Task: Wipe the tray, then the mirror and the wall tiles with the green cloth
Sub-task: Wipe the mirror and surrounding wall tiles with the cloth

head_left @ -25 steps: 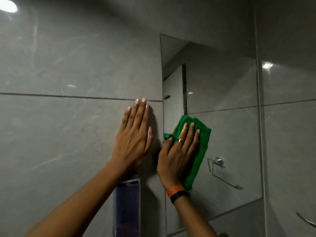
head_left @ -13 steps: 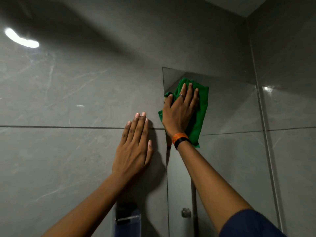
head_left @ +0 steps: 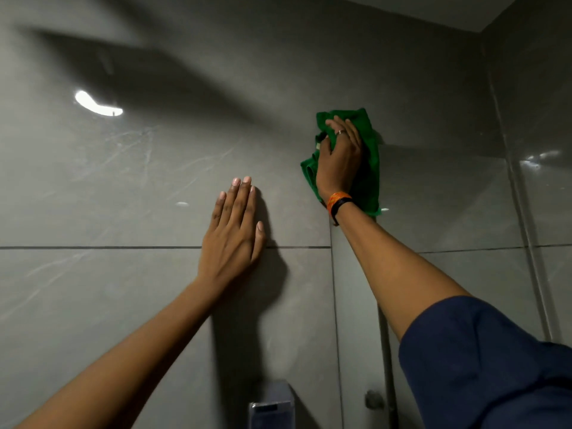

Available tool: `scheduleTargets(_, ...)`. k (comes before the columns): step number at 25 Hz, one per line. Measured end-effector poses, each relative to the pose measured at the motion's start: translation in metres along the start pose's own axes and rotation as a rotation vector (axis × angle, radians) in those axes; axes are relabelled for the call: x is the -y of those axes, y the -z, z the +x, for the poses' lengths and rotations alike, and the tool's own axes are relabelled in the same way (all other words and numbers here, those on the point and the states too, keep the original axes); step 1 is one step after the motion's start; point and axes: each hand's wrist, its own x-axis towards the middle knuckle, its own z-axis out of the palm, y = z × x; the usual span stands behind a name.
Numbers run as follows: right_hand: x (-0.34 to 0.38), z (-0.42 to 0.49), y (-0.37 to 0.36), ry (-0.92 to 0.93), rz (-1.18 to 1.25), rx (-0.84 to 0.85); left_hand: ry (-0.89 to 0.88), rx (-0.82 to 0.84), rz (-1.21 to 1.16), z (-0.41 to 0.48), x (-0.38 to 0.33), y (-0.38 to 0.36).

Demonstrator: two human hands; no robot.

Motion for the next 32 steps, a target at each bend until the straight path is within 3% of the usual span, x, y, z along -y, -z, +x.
scheduleTargets(4, 0.046, -0.028, -0.024, 0.101, 0.127, 0.117, 0.010, 0.056, 0.136, 0.004, 0.048, 0.038)
scheduleTargets(10, 0.097, -0.129, -0.042, 0.386, -0.035, 0.247, 0.062, 0.075, 0.344, -0.021, 0.097, 0.115)
scheduleTargets(18, 0.141, -0.200, -0.015, 0.385, -0.055, 0.345, 0.116, 0.174, 0.419, -0.083, 0.138, 0.194)
scheduleTargets(22, 0.163, -0.274, 0.019, 0.264, -0.082, 0.366, 0.159, 0.283, 0.319, -0.184, 0.127, 0.194)
scheduleTargets(26, 0.160, -0.433, 0.094, 0.052, -0.135, 0.475, 0.290, 0.558, 0.133, -0.370, 0.078, 0.202)
scheduleTargets(32, 0.188, -0.713, 0.309, -0.417, -0.183, 1.092, 0.542, 1.014, -0.108, -0.646, -0.044, 0.262)
